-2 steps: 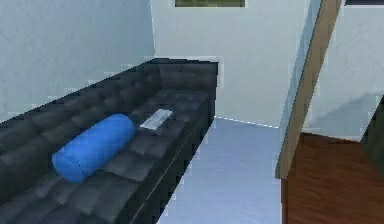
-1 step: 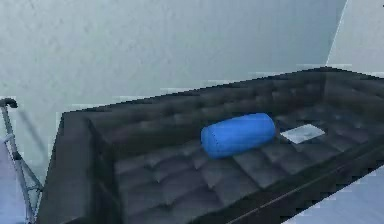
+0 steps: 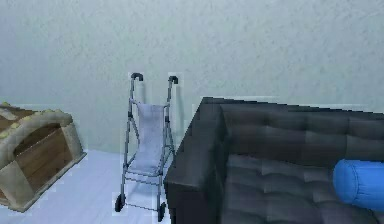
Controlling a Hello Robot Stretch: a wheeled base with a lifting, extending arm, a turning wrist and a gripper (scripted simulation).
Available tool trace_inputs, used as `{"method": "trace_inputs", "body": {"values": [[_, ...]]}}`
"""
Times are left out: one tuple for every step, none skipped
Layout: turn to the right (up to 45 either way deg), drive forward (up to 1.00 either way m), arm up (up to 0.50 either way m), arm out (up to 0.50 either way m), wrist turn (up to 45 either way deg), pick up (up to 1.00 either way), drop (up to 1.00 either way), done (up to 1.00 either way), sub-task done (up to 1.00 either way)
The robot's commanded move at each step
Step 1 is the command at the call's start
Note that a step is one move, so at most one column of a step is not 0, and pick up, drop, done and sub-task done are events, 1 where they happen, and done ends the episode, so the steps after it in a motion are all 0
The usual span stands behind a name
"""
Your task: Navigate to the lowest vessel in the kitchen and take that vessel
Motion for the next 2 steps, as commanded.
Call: {"method": "trace_inputs", "body": {"values": [[0.0, 0.10, 0.00, 0.00, 0.0, 0.00, 0.00, 0.00, 0.00], [45.0, 0.00, 0.00, 0.00, 0.0, 0.00, 0.00, 0.00, 0.00]]}}
